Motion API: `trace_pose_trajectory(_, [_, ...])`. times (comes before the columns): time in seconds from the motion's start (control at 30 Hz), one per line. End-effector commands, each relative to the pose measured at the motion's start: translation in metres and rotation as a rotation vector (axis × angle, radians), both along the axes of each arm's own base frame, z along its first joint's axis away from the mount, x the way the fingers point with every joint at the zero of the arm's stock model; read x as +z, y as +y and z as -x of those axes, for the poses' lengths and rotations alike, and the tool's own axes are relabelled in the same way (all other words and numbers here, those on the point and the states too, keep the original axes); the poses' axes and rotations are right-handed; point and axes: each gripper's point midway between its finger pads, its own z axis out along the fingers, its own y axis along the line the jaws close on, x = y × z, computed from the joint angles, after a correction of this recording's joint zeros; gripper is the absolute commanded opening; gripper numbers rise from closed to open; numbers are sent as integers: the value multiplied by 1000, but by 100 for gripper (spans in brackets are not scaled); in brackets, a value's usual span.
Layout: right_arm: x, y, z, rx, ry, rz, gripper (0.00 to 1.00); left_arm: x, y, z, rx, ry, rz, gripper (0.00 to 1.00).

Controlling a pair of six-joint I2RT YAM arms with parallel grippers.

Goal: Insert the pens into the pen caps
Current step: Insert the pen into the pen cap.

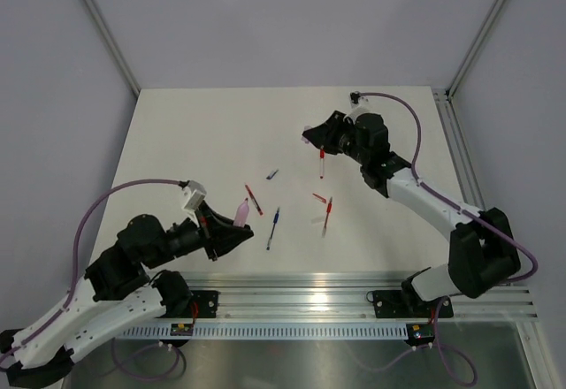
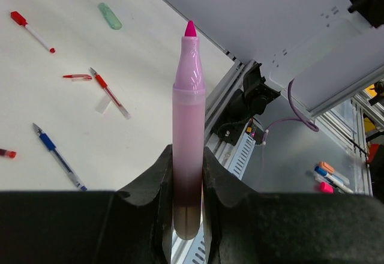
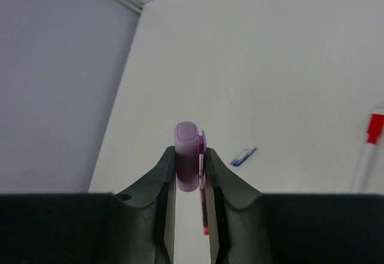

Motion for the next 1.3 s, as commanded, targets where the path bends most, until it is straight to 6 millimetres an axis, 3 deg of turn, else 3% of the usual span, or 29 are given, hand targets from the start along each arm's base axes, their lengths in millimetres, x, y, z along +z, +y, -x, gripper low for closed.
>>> trace_pose_trajectory(0.0, [51, 13, 43, 134, -220, -108, 6, 42, -22, -6, -31, -6, 120, 0])
trace_pose_trajectory(0.03, [64, 18, 56, 158, -258, -148, 4, 51, -27, -8, -36, -10, 145, 0])
trace_pose_trajectory(0.1, [80, 13, 86, 195, -303, -195, 3, 49, -40, -17, -33, 37, 141, 0])
trace_pose_trajectory(0.23, [106, 8, 128, 259, -374, -249, 2, 69, -63, -30, -44, 29, 203, 0])
trace_pose_trajectory(0.27, [116, 3, 141, 271, -403, -267, 2, 82, -67, -31, -57, 11, 222, 0])
trace_pose_trajectory(0.43, [140, -9, 171, 298, -458, -337, 1, 110, -98, -39, -133, -11, 265, 0])
trace_pose_trajectory(0.53, [162, -20, 186, 288, -506, -418, 0, 114, -114, -43, -174, -17, 287, 0])
trace_pose_trajectory(0.67, [171, -28, 198, 281, -542, -518, 0, 112, -128, -49, -232, 9, 315, 0])
trace_pose_trajectory(0.8, [185, -38, 203, 253, -602, -556, 1, 104, -127, -61, -270, 77, 372, 0])
trace_pose_trajectory(1.03, [194, -31, 199, 279, -617, -560, 1, 96, -117, -55, -294, 61, 368, 0])
trace_pose_trajectory(1.27, [207, -22, 194, 301, -611, -560, 1, 89, -121, -53, -315, 70, 345, 0])
